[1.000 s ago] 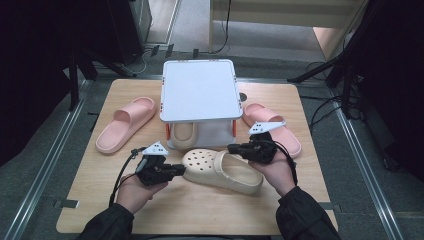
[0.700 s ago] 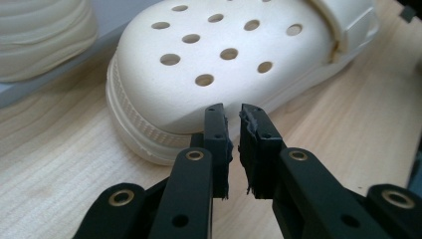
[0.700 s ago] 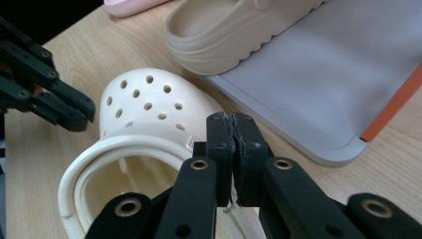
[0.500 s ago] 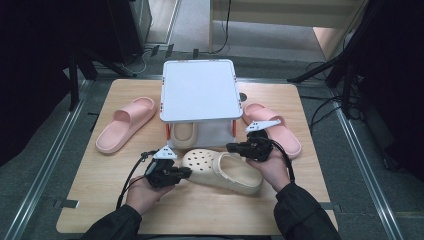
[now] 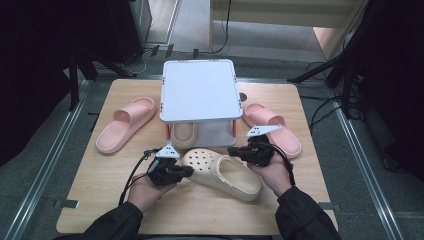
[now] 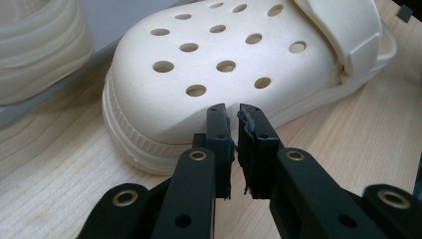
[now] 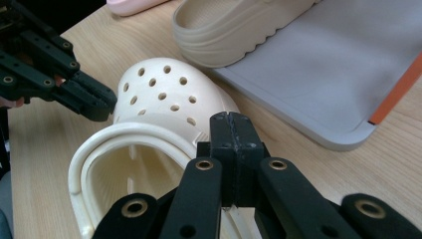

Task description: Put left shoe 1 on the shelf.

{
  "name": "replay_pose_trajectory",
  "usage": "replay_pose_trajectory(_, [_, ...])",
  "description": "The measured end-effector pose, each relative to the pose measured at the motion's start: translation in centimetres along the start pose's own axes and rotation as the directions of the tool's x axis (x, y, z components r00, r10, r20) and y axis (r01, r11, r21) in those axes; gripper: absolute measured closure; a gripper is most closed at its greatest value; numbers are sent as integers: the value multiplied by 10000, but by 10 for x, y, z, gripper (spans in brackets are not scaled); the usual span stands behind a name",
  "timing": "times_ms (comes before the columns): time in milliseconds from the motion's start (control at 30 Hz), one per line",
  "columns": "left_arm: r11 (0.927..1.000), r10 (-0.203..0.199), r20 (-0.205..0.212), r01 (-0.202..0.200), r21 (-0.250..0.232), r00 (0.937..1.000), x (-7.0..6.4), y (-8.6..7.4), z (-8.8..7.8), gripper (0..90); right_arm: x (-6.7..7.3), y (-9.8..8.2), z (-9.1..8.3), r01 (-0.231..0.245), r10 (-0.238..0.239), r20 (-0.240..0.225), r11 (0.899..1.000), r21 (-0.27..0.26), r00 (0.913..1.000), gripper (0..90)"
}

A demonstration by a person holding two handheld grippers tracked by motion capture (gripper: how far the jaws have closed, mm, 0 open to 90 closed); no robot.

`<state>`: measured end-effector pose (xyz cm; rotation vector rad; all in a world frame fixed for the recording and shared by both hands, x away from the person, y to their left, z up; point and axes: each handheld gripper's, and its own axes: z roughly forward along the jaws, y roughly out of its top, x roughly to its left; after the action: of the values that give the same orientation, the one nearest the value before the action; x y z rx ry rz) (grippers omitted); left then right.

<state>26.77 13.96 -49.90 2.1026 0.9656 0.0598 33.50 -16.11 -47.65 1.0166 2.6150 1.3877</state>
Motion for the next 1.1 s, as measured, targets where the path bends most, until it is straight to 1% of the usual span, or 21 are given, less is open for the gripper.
replay_pose_trajectory(67, [10000, -11, 81, 11, -12, 10000, 1, 1, 1, 835, 1, -2, -2, -27, 27, -3, 10000, 17, 10000, 900])
replay_pose_trajectory(200, [10000, -25, 101, 25, 27, 9999, 2, 3, 2, 835, 3, -5, -5, -168, 168, -24, 9999, 33, 9999, 900])
replay_pose_trajectory(333, [9999, 102, 0, -102, -4, 9999, 2, 5, 4, 837, 7, -8, -8, -201, 201, -26, 9997, 122, 9998, 900])
replay_pose_trajectory(467, [10000, -5, 23, 5, -30, 10000, 3, 7, 6, 836, 12, -13, -13, -220, 219, 49, 9996, 174, 9997, 900])
replay_pose_trajectory(567, [10000, 12, 41, -12, -25, 10000, 4, 9, 8, 837, 16, -17, -16, -235, 233, 146, 9995, 187, 9996, 900])
replay_pose_trajectory(700, [9999, -27, -76, 26, -129, 10000, 5, 12, 11, 836, 21, -20, -18, -233, 228, 224, 9995, 225, 9995, 900])
replay_pose_trajectory(767, [9999, -55, -83, 54, -154, 10000, 7, 14, 13, 833, 25, -22, -18, -330, 324, 191, 9988, 355, 9993, 900])
replay_pose_trajectory(867, [9997, -150, -75, 149, -202, 9999, 10, 18, 16, 832, 33, -24, -15, -128, 107, 386, 9984, 543, 9992, 900])
replay_pose_trajectory(933, [9998, -116, -111, 114, -190, 9999, 11, 20, 17, 834, 37, -25, -13, -43, 20, 423, 9985, 549, 9991, 900])
replay_pose_trajectory(1100, [9998, -107, -16, 106, -150, 9999, 13, 25, 22, 833, 44, -28, -8, -274, 233, 590, 9972, 694, 9980, 900])
